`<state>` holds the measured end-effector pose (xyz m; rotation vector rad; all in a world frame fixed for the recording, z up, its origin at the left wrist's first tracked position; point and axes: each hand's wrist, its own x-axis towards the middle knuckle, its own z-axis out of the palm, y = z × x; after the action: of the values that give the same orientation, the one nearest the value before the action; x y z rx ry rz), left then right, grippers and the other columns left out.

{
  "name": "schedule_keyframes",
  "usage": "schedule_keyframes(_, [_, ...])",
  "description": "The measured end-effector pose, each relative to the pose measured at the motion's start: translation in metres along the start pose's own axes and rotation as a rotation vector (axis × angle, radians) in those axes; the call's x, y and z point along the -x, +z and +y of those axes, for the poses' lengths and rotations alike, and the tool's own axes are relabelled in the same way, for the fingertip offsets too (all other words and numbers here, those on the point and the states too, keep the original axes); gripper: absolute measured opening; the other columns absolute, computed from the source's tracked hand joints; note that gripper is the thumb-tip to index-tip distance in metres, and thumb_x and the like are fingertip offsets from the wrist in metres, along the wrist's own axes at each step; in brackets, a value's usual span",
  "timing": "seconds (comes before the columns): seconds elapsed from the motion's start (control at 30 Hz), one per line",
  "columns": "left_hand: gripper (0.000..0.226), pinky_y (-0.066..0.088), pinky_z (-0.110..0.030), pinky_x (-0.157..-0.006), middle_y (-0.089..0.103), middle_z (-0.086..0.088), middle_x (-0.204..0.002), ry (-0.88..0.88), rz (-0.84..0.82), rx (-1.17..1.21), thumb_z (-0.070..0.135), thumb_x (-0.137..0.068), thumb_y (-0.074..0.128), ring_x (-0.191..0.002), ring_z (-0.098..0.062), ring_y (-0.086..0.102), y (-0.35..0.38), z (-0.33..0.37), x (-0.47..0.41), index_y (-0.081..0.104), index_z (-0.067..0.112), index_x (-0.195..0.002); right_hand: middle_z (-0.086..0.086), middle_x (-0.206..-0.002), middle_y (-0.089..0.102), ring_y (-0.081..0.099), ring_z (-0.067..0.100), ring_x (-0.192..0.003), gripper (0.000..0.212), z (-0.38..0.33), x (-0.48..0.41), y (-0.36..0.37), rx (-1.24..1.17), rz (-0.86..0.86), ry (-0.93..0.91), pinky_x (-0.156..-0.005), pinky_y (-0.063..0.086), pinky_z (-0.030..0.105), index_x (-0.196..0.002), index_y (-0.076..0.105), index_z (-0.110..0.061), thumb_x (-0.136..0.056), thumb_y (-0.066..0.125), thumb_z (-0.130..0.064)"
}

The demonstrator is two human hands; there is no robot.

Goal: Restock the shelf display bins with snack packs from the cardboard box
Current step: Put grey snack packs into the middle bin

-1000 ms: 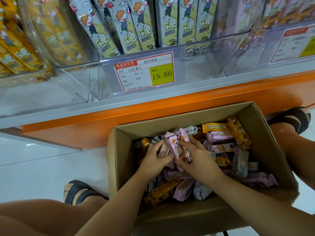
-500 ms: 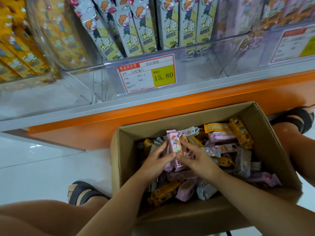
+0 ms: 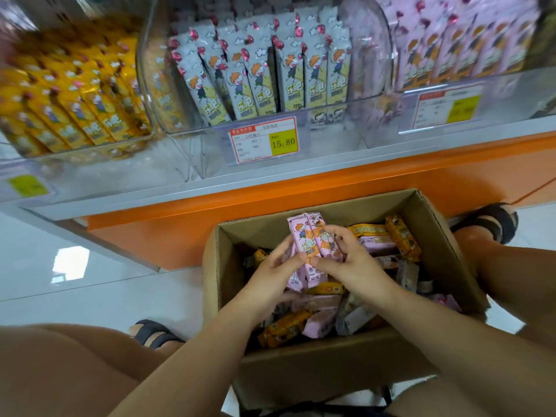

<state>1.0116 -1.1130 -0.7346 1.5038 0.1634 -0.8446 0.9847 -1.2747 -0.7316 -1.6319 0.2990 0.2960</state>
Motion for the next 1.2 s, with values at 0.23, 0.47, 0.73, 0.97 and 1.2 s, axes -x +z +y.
schedule_keyframes(0.23, [0.058, 0.035, -0.05, -0.11, 0.052, 0.005, -0.14, 0.486, -0.035, -0.08, 0.038, -0.091, 0.059, -0.131, -0.017, 0.047, 0.035, 0.048, 0.069, 0.038, 0.032, -0.144, -0.021, -0.123, 0.054, 0.057, -0.007, -0.108, 0.058, -0.077, 0.075, -0.018, 0.102, 0.044, -0.324, -0.086, 0.049, 0.014, -0.12, 0.04, -0.044, -0.081, 0.073, -0.017])
schedule_keyframes(0.47, [0.052, 0.051, -0.019, -0.084, 0.032, 0.025, -0.149, 0.708, 0.035, -0.128, 0.051, -0.078, 0.058, -0.134, -0.021, 0.04, 0.066, 0.118, 0.121, 0.029, 0.065, -0.119, -0.038, -0.118, 0.051, 0.051, -0.017, -0.109, 0.061, -0.15, 0.118, -0.042, 0.127, 0.12, -0.587, -0.087, 0.042, 0.006, -0.127, 0.042, -0.039, -0.082, 0.07, -0.008])
schedule_keyframes(0.73, [0.05, 0.044, -0.033, -0.105, 0.022, 0.047, -0.129, 0.87, -0.026, -0.213, 0.047, -0.087, 0.049, -0.139, -0.007, 0.032, 0.105, 0.211, 0.095, 0.021, 0.064, -0.124, -0.026, -0.133, 0.044, 0.044, -0.006, -0.124, 0.056, -0.216, 0.087, -0.091, 0.162, 0.293, -0.764, -0.101, 0.045, 0.027, -0.125, 0.042, -0.045, -0.086, 0.068, -0.014])
schedule_keyframes(0.97, [0.06, 0.043, -0.017, -0.076, 0.025, 0.031, -0.146, 0.75, 0.063, -0.29, 0.039, -0.099, 0.046, -0.078, 0.032, 0.047, 0.142, 0.277, 0.013, 0.013, 0.053, -0.146, -0.025, -0.127, 0.044, 0.041, -0.017, -0.116, 0.05, -0.241, 0.0, -0.157, 0.127, 0.36, -0.749, -0.073, 0.04, -0.001, -0.118, 0.044, -0.044, -0.087, 0.066, -0.012])
schedule_keyframes(1.2, [0.066, 0.025, -0.015, -0.091, 0.018, 0.011, -0.157, 0.67, 0.302, -0.202, 0.029, -0.099, 0.049, -0.137, -0.003, 0.028, 0.157, 0.318, -0.047, 0.009, 0.028, -0.153, -0.012, -0.14, 0.045, 0.039, 0.007, -0.13, 0.06, -0.255, -0.09, -0.193, 0.257, 0.357, -0.618, -0.104, 0.034, 0.029, -0.135, 0.042, -0.032, -0.082, 0.068, -0.044])
